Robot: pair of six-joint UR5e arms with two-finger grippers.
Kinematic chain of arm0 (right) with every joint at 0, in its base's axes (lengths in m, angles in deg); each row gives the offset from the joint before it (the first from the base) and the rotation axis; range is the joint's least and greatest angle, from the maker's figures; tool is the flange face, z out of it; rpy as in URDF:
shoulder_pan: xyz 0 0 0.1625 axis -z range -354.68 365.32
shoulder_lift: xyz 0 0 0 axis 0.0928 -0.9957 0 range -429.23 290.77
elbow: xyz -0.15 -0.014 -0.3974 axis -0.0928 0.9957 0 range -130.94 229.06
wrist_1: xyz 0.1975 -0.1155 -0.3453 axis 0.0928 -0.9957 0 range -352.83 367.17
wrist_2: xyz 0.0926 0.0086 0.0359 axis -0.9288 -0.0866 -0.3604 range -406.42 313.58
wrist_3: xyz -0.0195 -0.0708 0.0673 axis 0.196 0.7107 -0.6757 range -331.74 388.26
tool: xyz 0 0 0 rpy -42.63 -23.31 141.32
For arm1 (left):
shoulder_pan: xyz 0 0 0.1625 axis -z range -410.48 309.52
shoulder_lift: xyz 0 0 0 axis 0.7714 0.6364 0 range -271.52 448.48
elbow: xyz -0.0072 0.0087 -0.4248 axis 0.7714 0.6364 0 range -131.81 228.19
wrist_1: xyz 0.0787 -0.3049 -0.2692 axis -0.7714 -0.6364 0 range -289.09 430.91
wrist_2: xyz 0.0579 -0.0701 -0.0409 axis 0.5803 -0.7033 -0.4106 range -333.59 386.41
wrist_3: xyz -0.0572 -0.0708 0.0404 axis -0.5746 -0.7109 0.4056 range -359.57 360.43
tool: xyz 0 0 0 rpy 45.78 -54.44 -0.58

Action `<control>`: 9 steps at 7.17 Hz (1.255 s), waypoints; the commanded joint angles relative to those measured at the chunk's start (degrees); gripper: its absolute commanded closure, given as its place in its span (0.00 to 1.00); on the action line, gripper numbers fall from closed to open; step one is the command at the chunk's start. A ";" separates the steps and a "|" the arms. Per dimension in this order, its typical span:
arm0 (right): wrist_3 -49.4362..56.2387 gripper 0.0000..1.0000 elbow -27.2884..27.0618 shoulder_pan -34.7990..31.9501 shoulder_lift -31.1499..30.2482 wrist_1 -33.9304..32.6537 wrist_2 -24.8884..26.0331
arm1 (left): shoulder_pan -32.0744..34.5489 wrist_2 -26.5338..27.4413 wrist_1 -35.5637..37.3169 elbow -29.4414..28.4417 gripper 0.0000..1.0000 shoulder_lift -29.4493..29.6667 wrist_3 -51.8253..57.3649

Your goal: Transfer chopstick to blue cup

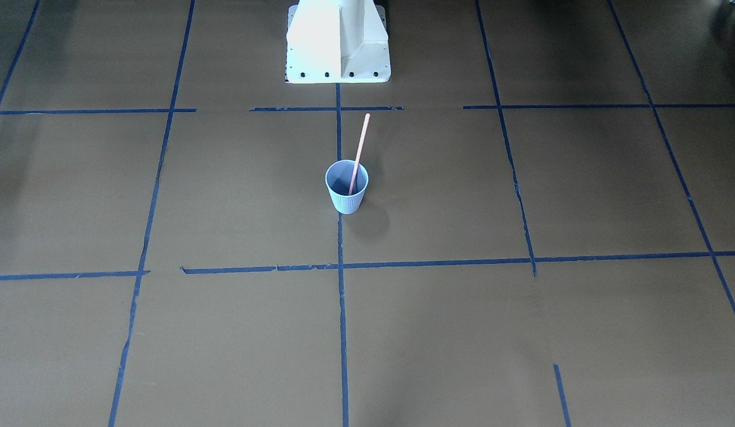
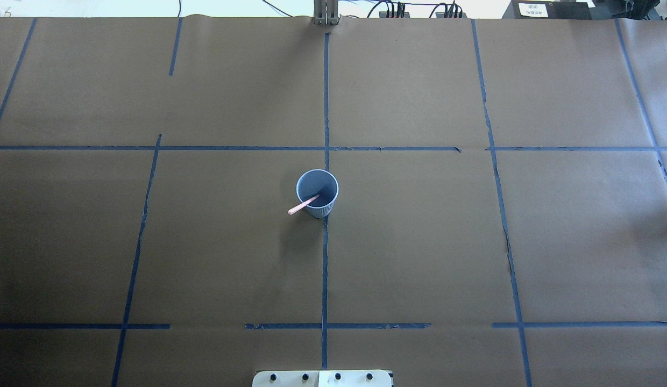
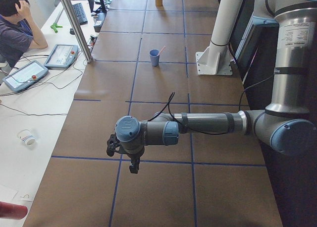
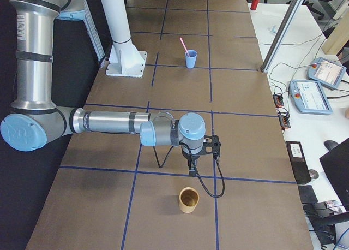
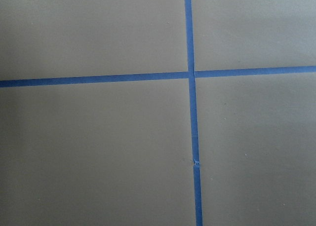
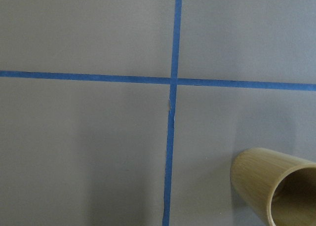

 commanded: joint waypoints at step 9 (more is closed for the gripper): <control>-0.38 0.00 -0.30 -1.87 -1.24 -4.21 -1.32 | 0.03 -0.02 -0.27 -0.06 0.00 -0.26 -0.14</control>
